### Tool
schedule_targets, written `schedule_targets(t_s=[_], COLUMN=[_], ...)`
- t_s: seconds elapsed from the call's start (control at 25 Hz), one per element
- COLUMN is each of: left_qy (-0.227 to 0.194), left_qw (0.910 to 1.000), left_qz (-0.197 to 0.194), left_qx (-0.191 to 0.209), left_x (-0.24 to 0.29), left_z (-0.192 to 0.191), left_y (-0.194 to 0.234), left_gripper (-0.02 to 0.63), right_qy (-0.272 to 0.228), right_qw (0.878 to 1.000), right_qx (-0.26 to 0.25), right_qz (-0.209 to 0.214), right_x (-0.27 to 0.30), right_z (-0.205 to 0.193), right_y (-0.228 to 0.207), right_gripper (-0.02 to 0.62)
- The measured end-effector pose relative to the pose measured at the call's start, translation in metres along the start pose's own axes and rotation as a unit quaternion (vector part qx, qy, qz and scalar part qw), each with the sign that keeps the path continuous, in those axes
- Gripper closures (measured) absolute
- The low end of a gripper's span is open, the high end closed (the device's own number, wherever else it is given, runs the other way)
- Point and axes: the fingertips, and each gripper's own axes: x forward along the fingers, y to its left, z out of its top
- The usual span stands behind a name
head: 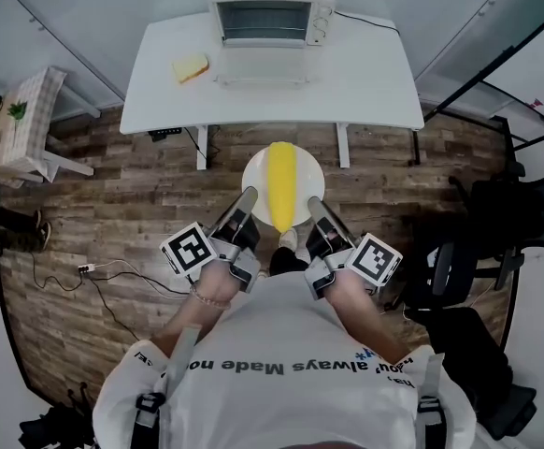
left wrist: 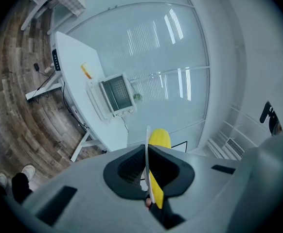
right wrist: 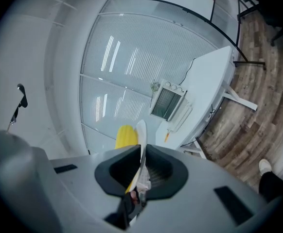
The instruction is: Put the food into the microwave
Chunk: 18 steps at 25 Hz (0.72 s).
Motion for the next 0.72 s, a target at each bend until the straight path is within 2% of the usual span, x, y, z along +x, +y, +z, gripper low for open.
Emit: schedule_targets(t_s=[0.24,0.32,0.44,0.72], left_qy=[-0.003,-0.006,-0.003,-0.011], left_qw=[0.9998,0.9999,0.9995,0.9999], left_qz=[0.018,0.011,0.026,0.006], left_qx=[0.005,0.000,0.014,-0.004], left_x=[0.046,0.059,0.076,0.120], left_z=[0.013,0.017,0.022,0.023], left_y=[0.006,0.004,0.009,0.004], left_gripper=[0.588,0.588,0.588,0.588], right_qy=[0.006,0.008,0.008,0.009], right_qw=[1.000,1.000,1.000,1.000], right_qx=[0.006,0.008,0.006,0.005], right_qz=[-0.001,0.000,0.003,0.002], right_x=[0.023,0.030,0.038,0.051], right_z=[0.043,0.053,0.070,0.107], right_y=[-0.013,-0.016,-0.021,-0.037], right_gripper=[0.563,0.563,0.563,0.563])
